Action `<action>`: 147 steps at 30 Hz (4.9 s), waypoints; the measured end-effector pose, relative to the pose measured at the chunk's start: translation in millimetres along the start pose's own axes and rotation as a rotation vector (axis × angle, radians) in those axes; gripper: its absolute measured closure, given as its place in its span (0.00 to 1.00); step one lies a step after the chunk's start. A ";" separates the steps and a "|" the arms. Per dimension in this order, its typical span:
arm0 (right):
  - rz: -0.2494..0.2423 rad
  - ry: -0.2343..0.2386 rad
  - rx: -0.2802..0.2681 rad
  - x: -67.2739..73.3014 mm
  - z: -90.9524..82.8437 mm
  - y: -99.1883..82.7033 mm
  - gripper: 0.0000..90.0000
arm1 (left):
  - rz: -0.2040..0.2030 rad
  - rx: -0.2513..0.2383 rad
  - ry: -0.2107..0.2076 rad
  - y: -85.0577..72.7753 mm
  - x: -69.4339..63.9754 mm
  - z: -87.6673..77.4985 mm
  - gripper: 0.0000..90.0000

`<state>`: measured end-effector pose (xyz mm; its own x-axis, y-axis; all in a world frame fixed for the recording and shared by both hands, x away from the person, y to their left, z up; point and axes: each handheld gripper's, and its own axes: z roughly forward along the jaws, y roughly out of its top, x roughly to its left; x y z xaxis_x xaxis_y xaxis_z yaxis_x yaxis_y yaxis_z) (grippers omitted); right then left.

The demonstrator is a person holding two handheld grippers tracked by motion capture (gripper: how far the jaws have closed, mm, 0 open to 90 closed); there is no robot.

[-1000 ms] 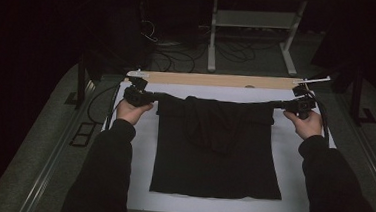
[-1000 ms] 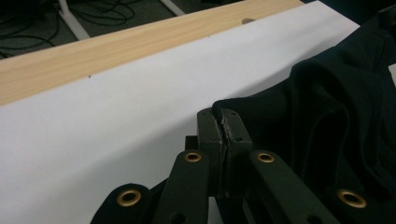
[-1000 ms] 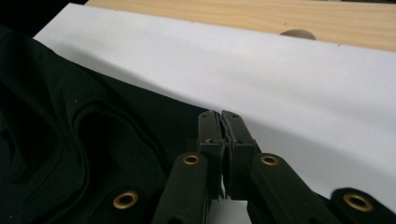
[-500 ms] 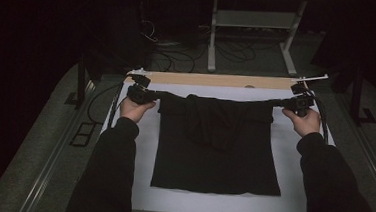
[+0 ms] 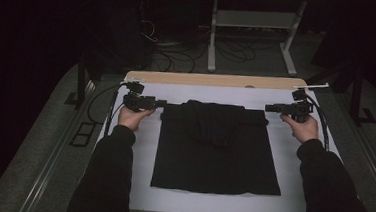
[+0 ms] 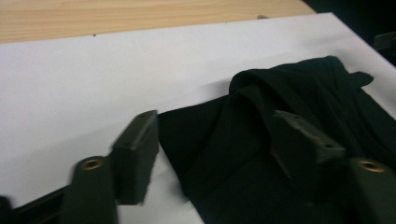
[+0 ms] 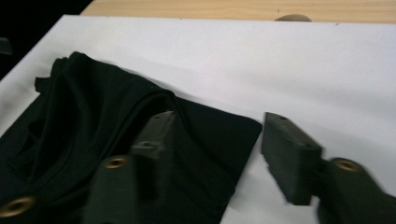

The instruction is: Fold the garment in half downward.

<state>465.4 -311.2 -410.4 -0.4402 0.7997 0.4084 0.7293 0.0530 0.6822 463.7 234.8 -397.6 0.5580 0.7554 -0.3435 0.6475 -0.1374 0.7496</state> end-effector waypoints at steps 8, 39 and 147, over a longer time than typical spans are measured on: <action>-0.002 0.013 -0.041 4.7 -6.8 -3.0 0.14 | -0.012 -0.049 -0.039 -2.6 -2.0 -9.6 0.12; -0.138 0.081 -0.063 64.7 -18.3 -26.4 0.00 | 0.106 -0.130 -0.108 -16.7 -55.4 -21.7 0.00; -0.412 0.226 0.267 146.0 60.3 -70.0 0.92 | 0.234 0.151 -0.276 -55.1 -118.1 84.2 0.85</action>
<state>381.7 -162.1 -435.1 -0.7980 0.5336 0.2800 0.5673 0.5085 0.6478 405.9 99.2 -446.0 0.8049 0.4948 -0.3275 0.5438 -0.3943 0.7408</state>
